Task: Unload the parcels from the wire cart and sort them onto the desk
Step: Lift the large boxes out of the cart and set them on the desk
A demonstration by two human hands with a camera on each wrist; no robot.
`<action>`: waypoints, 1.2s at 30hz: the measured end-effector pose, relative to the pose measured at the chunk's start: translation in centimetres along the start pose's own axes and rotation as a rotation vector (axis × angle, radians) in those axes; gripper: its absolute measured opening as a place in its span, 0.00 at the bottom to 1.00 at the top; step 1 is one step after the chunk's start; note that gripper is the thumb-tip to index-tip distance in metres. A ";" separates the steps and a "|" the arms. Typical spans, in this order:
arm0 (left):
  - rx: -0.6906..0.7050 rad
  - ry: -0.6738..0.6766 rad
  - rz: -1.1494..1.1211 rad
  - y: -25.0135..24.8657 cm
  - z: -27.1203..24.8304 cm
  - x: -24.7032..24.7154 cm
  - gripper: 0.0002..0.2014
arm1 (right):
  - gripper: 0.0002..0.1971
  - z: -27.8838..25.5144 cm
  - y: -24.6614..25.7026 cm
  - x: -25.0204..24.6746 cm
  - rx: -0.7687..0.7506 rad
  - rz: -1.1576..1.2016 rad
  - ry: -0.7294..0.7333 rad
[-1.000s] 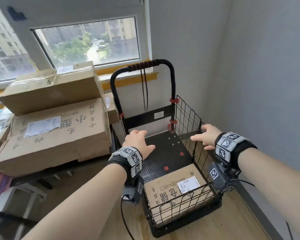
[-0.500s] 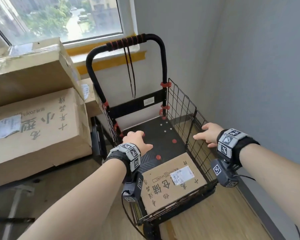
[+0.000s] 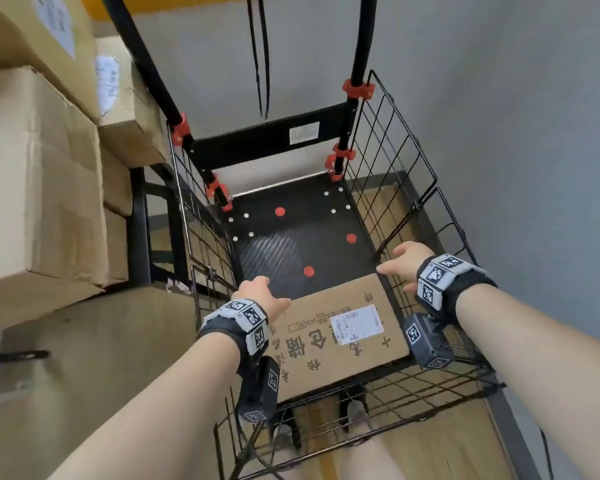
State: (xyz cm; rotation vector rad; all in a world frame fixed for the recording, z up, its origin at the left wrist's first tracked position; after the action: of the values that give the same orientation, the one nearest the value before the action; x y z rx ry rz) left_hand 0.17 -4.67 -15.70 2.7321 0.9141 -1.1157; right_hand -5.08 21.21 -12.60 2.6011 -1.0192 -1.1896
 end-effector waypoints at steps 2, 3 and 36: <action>-0.053 0.015 -0.022 0.3 2.1 1.9 0.34 | 0.34 2.8 -0.4 1.0 0.011 -0.045 0.023; -0.085 0.031 -0.029 0.5 3.0 3.0 0.33 | 0.33 4.1 -0.9 1.7 0.018 -0.081 0.041; -0.494 0.057 -0.370 5.8 15.1 17.3 0.55 | 0.43 17.9 -13.4 13.4 0.273 -0.023 0.103</action>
State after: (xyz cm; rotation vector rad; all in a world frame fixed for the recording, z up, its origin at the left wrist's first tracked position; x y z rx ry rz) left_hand 3.73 -4.66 -39.15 2.2554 1.5129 -0.7167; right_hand -4.29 26.38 -38.16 2.8507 -1.2096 -0.9692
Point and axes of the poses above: each hand's wrist, its own z-axis towards the middle knuckle, its own x-axis out of the palm, y = z × x, the point moved 3 cm from there along z, towards the middle knuckle, and after that the axes turned 5 degrees about -x, right-handed, at the moved point
